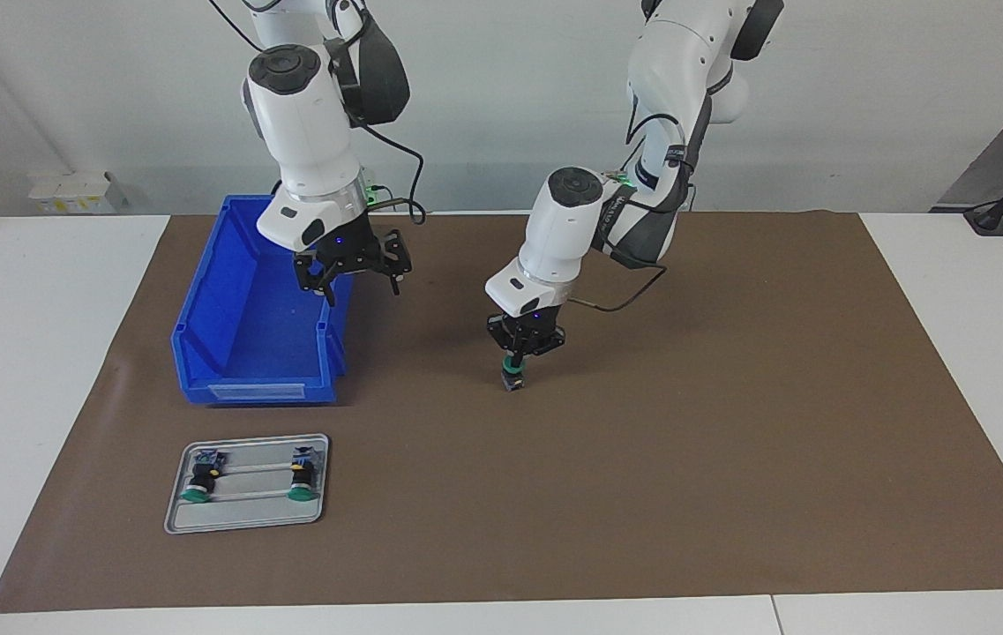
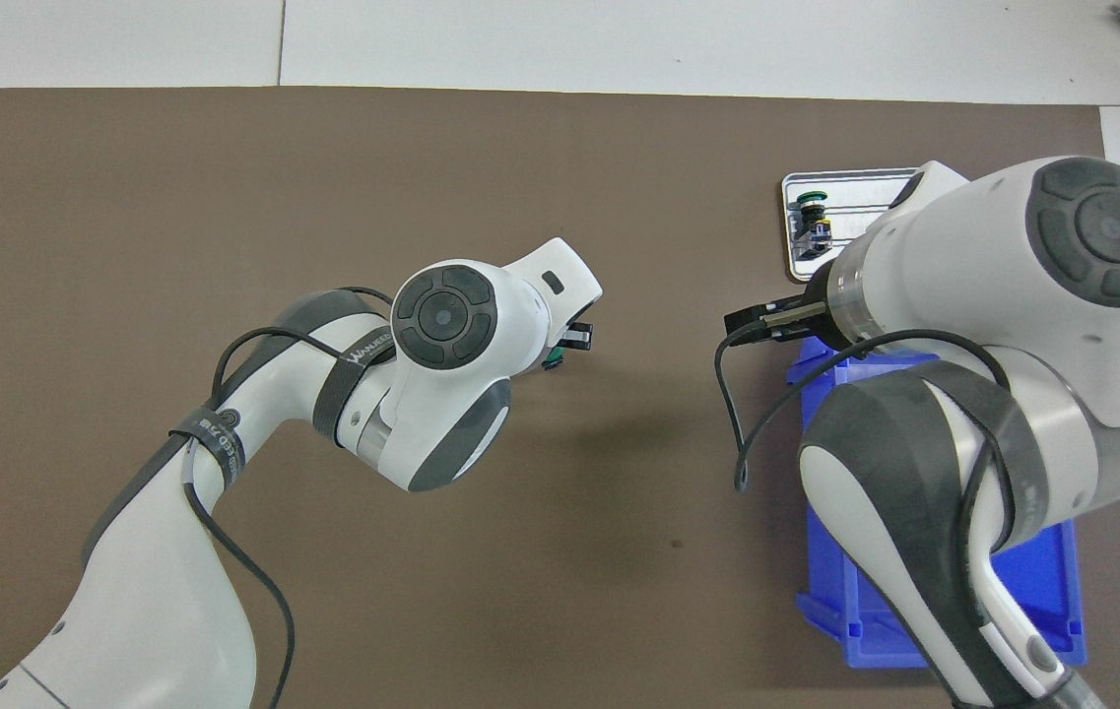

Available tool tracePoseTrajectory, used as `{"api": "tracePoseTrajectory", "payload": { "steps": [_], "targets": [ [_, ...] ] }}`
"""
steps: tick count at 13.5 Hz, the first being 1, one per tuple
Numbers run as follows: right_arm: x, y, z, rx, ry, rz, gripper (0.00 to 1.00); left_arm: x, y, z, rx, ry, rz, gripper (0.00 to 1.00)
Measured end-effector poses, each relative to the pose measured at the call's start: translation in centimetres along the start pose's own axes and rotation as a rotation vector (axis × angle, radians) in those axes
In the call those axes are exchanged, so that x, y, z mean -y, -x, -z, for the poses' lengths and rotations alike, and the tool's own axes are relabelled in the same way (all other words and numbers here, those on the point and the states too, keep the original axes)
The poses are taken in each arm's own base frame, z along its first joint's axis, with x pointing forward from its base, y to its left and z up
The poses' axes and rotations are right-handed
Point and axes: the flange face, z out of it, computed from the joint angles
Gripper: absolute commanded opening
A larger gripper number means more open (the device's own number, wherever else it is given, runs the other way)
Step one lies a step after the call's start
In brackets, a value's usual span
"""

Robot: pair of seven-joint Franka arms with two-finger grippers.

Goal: Place and press button with both arms

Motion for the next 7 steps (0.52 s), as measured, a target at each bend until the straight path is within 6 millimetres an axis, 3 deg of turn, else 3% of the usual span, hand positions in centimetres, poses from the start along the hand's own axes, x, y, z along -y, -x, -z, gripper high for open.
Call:
{"api": "tracePoseTrajectory", "payload": {
  "steps": [7],
  "targets": [
    [0.0,0.0,0.0,0.0,0.0,0.0,1.0,1.4,-0.7,-1.2,-0.019,-0.01,0.011,0.0]
  ]
}}
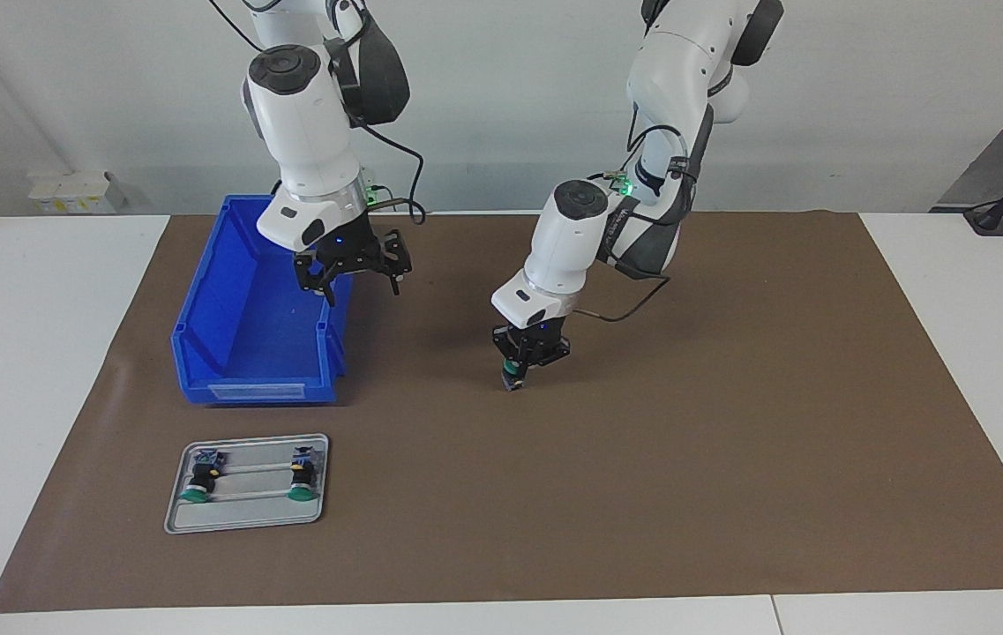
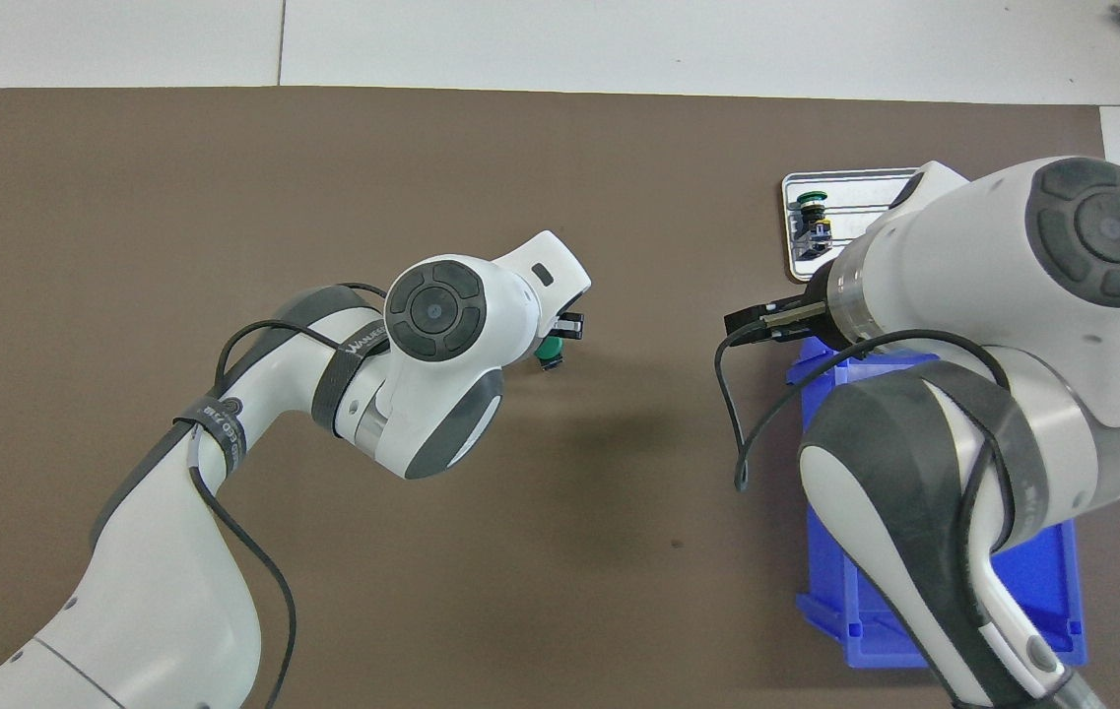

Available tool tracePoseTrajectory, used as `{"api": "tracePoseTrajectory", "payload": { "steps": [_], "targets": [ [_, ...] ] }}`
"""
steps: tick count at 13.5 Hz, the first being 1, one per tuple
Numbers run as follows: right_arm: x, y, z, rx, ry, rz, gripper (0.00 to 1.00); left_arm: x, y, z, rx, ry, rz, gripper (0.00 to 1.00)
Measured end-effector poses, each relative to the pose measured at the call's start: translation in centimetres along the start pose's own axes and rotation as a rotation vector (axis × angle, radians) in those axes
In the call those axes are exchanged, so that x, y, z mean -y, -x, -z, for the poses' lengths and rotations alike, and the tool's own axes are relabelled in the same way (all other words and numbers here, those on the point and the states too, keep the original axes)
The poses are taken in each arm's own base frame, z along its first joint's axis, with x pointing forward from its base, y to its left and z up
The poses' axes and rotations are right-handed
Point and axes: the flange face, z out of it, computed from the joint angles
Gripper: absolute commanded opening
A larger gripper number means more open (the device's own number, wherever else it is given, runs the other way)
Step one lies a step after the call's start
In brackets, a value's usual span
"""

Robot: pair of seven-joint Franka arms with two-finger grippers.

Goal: Place and press button with both arms

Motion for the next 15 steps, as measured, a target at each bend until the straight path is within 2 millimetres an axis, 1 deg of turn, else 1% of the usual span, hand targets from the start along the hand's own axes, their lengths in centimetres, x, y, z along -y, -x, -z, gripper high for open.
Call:
{"api": "tracePoseTrajectory", "payload": {
  "steps": [5,10,12,15],
  "targets": [
    [0.0,0.0,0.0,0.0,0.0,0.0,1.0,-0.4,0.6,-0.5,-0.008,-0.001,-0.02,0.0],
    [0.0,0.0,-0.1,0.001,0.0,0.0,1.0,-0.6,0.6,-0.3,-0.014,-0.005,-0.029,0.0],
    [0.0,0.0,-0.1,0.001,0.0,0.0,1.0,-0.5,-0.2,0.7,0.003,-0.02,-0.024,0.0],
    [0.0,0.0,-0.1,0.001,0.0,0.001,1.0,-0.3,-2.3,4.2,0.019,-0.044,-0.006,0.0]
  ]
}}
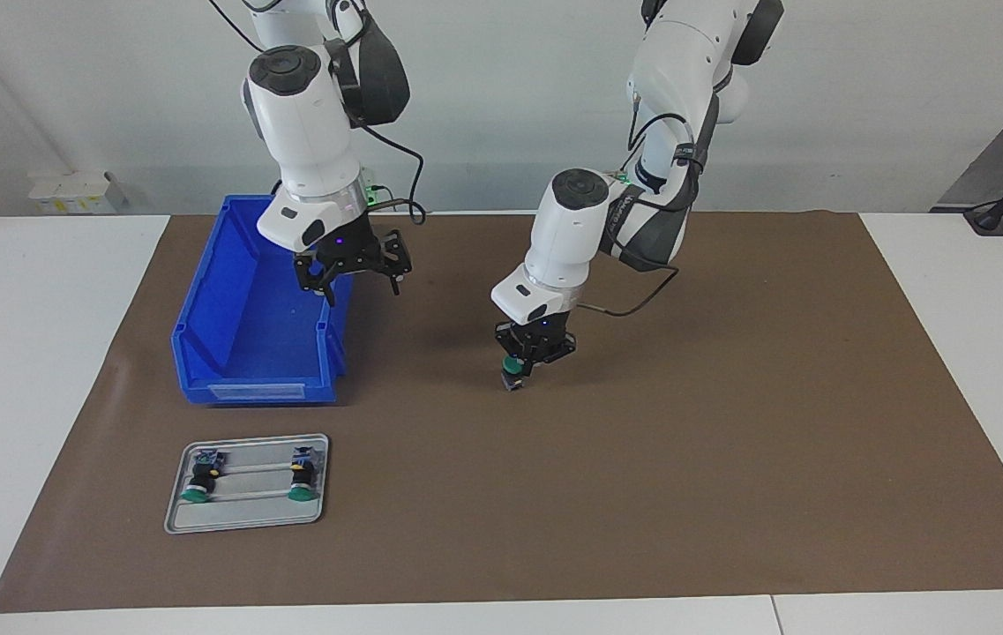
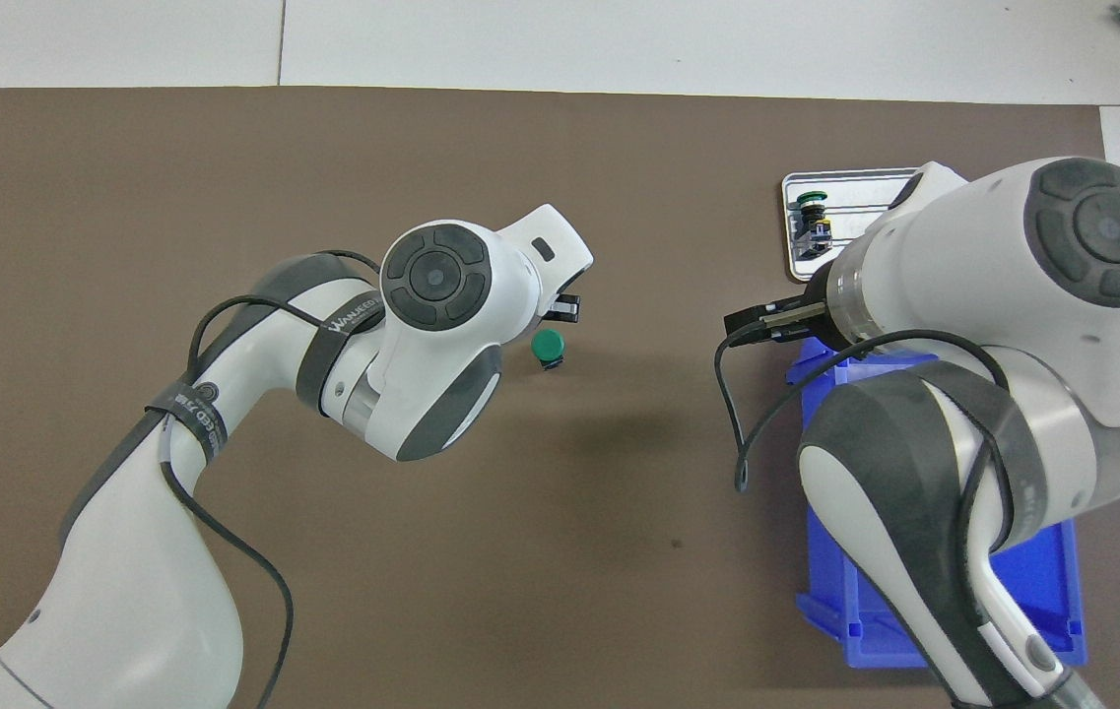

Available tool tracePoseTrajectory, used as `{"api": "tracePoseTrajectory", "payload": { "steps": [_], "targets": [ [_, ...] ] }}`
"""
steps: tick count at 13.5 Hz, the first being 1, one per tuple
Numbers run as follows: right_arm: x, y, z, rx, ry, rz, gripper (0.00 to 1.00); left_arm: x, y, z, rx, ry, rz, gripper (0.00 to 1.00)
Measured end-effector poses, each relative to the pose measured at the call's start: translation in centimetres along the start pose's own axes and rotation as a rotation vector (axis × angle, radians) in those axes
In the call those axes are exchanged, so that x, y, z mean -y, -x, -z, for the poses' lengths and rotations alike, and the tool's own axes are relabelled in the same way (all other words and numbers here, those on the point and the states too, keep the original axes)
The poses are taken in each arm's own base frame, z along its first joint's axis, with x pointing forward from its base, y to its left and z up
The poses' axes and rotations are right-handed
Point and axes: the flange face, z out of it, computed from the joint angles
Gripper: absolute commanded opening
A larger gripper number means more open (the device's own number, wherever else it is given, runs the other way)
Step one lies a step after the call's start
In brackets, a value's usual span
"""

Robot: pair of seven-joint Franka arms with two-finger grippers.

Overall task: Place and press button with both arms
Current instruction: 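Grasp the green button with the right gripper while the left gripper withdraws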

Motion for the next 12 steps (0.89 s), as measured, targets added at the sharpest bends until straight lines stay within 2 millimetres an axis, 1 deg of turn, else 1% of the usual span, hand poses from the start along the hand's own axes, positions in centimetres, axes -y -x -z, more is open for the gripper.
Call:
{"api": "tracePoseTrajectory", "payload": {
  "steps": [1,2,3,4,5,6,8,9,10,11,12],
  "targets": [
    [0.1,0.0,0.0,-0.001,0.0,0.001,1.0,0.8,-0.8,1.5,-0.003,-0.01,0.014,0.0],
    [0.3,0.0,0.0,-0.004,-0.001,0.005,1.0,2.2,-1.5,3.3,-0.004,-0.025,0.034,0.05],
    [0.8,-0.1,-0.1,-0.014,-0.006,0.012,1.0,4.1,-1.9,5.3,0.001,-0.047,0.046,0.11],
    [2.0,-0.2,-0.5,-0.036,-0.016,0.028,1.0,6.2,-2.1,7.2,0.017,-0.073,0.041,0.14],
    [3.7,-0.4,-1.3,-0.061,-0.025,0.055,1.0,8.6,-2.1,9.2,0.046,-0.103,0.02,0.2],
    [5.6,-0.6,-2.5,-0.084,-0.033,0.083,1.0,11.3,-1.9,11.2,0.078,-0.129,0.002,0.31],
    [9.1,-1.4,-5.5,-0.144,-0.05,0.133,1.0,16.1,-1.2,14.6,0.127,-0.168,-0.003,0.55],
    [10.4,-1.9,-7.2,-0.175,-0.058,0.148,1.0,18.2,-0.8,16.3,0.147,-0.181,-0.005,0.62],
    [11.4,-2.5,-8.9,-0.207,-0.067,0.16,1.0,20.0,-0.2,17.9,0.167,-0.194,-0.003,0.66],
    [12.5,-2.9,-10.8,-0.238,-0.075,0.173,1.0,21.6,0.6,19.7,0.185,-0.205,-0.004,0.8],
    [13.6,-3.2,-12.9,-0.258,-0.081,0.186,1.0,23.0,1.2,21.3,0.19,-0.212,-0.011,0.82]
  ]
}}
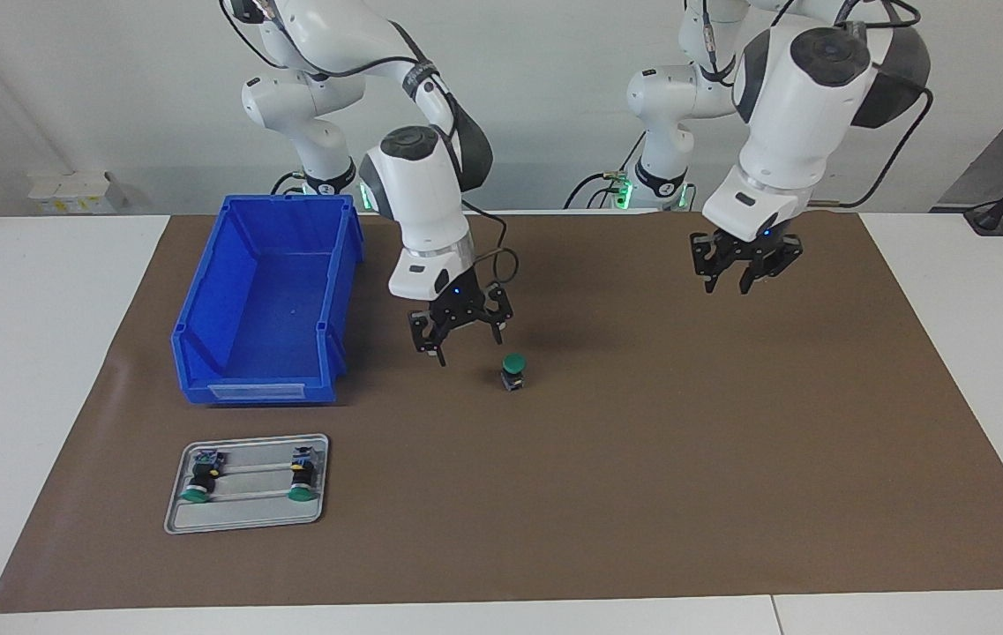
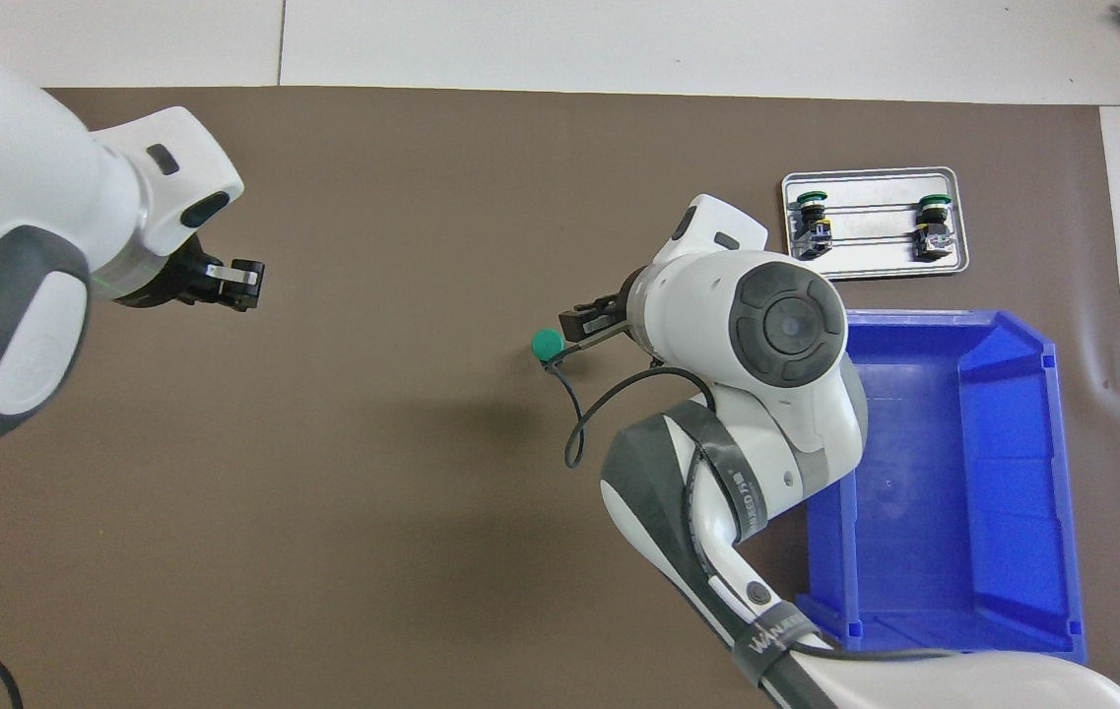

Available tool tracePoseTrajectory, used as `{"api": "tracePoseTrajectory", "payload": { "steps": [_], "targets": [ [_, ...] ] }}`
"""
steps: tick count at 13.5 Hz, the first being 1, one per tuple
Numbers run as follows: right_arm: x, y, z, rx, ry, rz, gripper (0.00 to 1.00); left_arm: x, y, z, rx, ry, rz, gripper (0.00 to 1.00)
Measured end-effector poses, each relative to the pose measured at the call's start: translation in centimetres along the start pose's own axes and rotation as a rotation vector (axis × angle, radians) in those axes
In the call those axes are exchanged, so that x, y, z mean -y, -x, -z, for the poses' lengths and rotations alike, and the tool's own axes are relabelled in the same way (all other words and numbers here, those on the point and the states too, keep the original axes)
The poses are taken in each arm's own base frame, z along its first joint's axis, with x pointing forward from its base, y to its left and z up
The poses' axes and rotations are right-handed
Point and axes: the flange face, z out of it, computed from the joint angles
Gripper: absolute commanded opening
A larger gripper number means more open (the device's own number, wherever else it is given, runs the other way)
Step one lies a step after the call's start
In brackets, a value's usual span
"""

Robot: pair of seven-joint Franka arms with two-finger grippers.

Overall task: Place and press button with both arms
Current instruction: 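Grasp the green button with the right gripper while the left gripper withdraws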

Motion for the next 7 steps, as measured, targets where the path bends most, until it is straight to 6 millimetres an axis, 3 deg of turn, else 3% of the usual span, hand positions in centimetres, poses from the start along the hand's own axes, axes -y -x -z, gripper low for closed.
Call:
{"api": "tracePoseTrajectory", "payload": {
  "steps": [1,2,5,7],
  "targets": [
    [0.8,0.3,-2.1,-0.008,-0.005,0.012,1.0,1.7,0.8,1.1,-0.006,-0.006,-0.004,0.96],
    [1.5,0.7,-3.8,-0.005,-0.008,0.022,1.0,3.3,1.3,1.9,-0.013,-0.011,0.005,1.0],
    [4.0,2.0,-7.6,0.008,-0.027,0.056,1.0,6.8,1.9,2.1,-0.014,-0.015,0.046,1.0],
    [5.6,3.0,-9.3,0.027,-0.035,0.079,1.0,6.6,1.9,1.8,-0.009,0.007,0.047,1.0]
  ]
}}
